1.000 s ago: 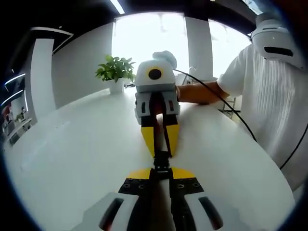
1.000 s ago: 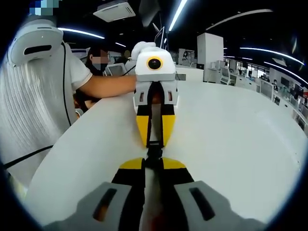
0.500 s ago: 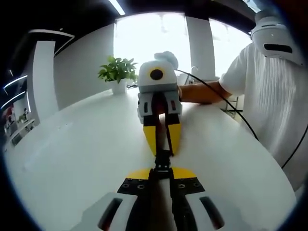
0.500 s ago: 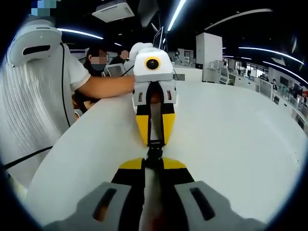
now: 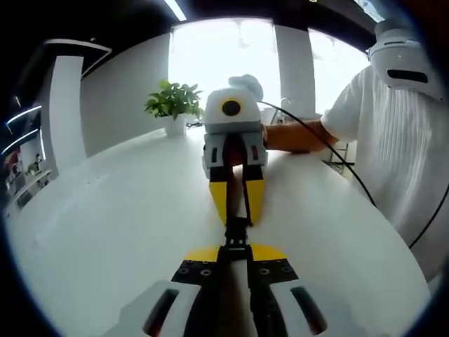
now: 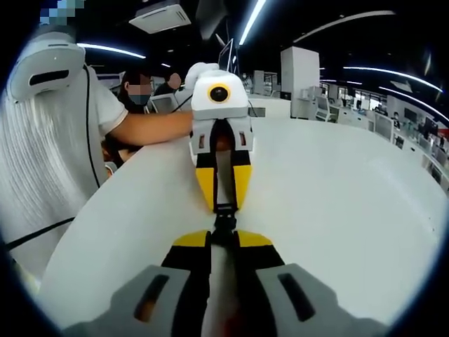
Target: Snap the two parts of the plastic buckle together until the buckle closes and remains connected.
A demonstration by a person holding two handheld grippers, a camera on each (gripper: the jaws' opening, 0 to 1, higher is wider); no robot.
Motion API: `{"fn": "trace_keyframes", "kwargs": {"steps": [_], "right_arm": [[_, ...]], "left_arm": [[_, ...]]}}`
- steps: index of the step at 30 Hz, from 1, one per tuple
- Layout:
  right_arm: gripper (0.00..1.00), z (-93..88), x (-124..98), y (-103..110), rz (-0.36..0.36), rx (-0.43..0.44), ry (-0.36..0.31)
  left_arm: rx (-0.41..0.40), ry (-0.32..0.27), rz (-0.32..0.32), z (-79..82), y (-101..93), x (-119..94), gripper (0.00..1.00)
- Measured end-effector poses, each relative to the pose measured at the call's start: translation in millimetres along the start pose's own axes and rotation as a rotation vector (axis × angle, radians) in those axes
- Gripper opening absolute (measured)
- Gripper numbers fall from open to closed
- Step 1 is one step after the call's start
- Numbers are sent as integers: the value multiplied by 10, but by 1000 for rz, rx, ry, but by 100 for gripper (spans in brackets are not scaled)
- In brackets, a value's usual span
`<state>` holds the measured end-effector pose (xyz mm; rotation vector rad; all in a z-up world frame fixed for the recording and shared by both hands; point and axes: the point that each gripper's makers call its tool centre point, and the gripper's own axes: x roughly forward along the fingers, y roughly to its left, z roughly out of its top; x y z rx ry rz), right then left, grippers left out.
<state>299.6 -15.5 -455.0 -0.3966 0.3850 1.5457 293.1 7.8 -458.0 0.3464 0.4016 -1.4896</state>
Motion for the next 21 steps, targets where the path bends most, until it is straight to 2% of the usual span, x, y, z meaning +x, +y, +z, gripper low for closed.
{"fn": "trace_keyframes", "kwargs": {"steps": [6,17,21], "right_arm": [[17,-6,-28,-26,-20,31,10],[15,-21,-39,-42,-95,18,27],[12,-15,-35,-39,-91,7,30]], "left_arm": [[-1,-3,0,4,-5,7,11],[-3,-2,7,3,-4,12,11],[-4,-2,9,2,-3,11,11]]}}
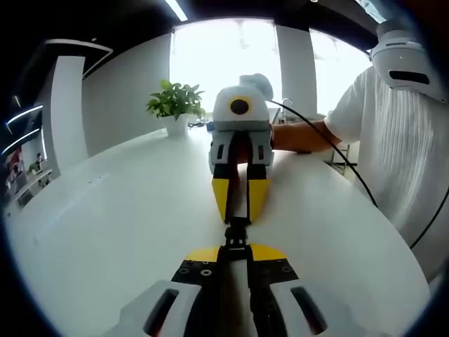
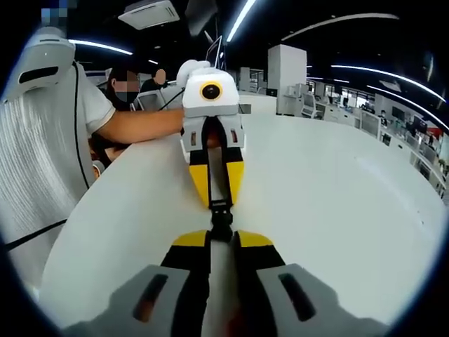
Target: Snap the two parts of the plastic buckle together until the buckle closes and remains connected.
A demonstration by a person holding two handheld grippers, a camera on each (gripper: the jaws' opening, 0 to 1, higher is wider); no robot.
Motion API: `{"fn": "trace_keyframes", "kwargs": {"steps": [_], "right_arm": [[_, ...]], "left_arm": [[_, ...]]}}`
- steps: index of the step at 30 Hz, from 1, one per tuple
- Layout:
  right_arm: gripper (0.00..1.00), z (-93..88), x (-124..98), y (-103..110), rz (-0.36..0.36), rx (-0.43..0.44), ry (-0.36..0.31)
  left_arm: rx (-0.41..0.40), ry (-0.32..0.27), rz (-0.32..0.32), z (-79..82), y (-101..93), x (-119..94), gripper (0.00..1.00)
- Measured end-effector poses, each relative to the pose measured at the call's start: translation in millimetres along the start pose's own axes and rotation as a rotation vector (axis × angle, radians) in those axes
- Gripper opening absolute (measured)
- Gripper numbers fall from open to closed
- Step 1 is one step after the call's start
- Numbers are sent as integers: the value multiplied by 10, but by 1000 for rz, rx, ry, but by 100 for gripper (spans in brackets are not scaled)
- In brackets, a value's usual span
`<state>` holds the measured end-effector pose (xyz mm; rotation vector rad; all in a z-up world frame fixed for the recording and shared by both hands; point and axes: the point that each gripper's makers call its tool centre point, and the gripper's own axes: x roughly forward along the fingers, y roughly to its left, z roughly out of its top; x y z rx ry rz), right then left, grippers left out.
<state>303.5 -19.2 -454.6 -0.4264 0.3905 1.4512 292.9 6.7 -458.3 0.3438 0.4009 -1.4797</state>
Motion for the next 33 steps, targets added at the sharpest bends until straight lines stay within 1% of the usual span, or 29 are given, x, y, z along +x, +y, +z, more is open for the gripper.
{"fn": "trace_keyframes", "kwargs": {"steps": [10,16,19,33], "right_arm": [[11,-5,-7,1,55,-11,-7],[10,5,5,26,115,-21,-13],[10,6,8,24,131,-26,-11],[10,12,10,19,114,-32,-11]], "left_arm": [[7,-3,-18,-4,6,-8,10],[16,-6,-43,7,-27,10,10],[15,-6,-50,5,-30,13,10],[11,8,-37,-1,21,6,9]]}}
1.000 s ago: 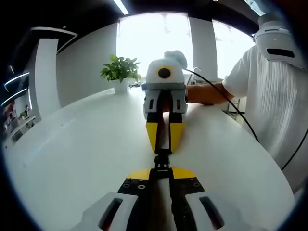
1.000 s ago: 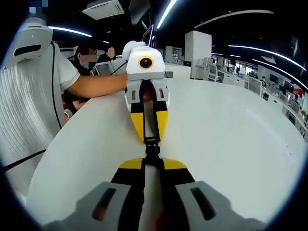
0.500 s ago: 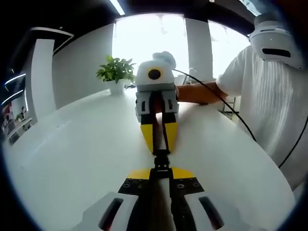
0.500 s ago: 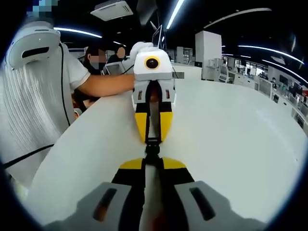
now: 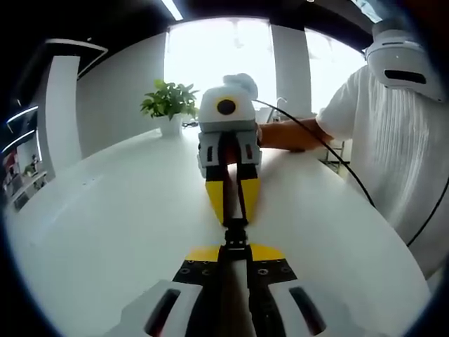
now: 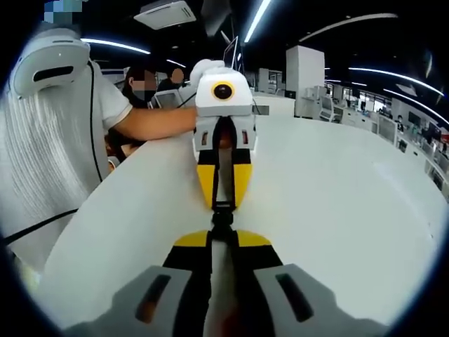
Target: Snap the two parts of the plastic buckle together until the buckle closes and remains connected.
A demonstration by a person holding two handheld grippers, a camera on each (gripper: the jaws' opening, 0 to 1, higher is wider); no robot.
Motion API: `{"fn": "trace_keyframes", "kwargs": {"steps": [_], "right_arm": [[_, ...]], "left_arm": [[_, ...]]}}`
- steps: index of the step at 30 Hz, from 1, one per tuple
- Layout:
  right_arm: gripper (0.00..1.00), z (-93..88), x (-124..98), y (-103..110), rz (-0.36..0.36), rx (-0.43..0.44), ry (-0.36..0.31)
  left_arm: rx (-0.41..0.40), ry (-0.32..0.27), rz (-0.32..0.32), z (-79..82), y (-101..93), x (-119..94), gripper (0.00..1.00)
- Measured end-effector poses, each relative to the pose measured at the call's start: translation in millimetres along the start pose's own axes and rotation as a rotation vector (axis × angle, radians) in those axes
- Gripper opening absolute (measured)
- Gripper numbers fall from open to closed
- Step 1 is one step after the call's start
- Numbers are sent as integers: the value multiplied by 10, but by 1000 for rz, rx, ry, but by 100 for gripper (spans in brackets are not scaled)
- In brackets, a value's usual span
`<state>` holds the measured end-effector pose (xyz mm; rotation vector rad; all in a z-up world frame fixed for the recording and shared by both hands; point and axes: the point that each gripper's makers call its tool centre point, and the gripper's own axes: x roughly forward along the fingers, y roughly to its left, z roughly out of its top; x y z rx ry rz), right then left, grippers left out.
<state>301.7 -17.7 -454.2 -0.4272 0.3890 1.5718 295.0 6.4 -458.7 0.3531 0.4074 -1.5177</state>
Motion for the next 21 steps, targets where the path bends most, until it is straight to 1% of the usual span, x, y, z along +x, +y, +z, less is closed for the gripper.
{"fn": "trace_keyframes", "kwargs": {"steps": [21], "right_arm": [[10,-2,1,-10,4,2,-6]], "left_arm": [[7,1,3,13,3,21,9]]}}
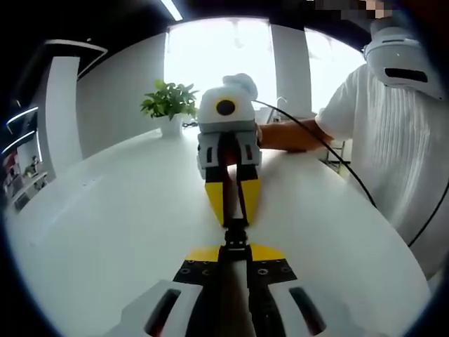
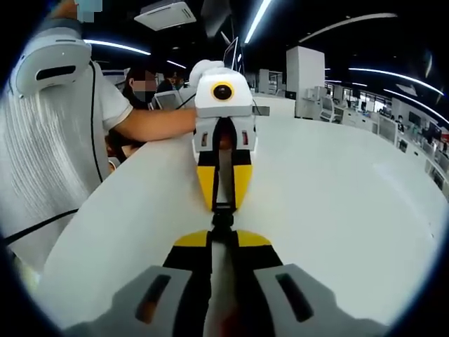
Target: Snap the two parts of the plastic buckle together until the buckle closes and remains connected.
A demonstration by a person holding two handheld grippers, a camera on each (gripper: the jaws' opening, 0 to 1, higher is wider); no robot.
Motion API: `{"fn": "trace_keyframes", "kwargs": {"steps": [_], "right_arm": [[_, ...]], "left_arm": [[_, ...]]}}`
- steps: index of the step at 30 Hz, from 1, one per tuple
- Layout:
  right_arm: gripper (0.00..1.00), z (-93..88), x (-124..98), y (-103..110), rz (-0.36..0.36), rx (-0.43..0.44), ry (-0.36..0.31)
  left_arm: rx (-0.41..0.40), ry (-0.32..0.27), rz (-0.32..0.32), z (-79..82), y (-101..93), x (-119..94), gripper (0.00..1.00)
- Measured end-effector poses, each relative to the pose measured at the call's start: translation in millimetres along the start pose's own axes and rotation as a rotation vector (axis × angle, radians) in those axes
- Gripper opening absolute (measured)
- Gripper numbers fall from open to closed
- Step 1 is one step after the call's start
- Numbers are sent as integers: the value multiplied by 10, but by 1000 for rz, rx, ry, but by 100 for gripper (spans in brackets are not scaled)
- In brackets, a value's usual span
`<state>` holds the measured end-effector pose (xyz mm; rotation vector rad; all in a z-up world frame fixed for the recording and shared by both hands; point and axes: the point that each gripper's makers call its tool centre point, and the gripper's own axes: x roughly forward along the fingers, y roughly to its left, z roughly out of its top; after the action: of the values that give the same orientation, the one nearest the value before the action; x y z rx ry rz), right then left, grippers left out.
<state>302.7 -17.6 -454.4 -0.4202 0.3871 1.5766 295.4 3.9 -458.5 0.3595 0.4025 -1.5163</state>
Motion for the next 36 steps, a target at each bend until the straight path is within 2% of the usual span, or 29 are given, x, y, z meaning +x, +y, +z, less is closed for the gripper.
{"fn": "trace_keyframes", "kwargs": {"steps": [36], "right_arm": [[10,4,8,-12,-6,4,-3]], "left_arm": [[6,6,6,7,-8,12,9]]}}
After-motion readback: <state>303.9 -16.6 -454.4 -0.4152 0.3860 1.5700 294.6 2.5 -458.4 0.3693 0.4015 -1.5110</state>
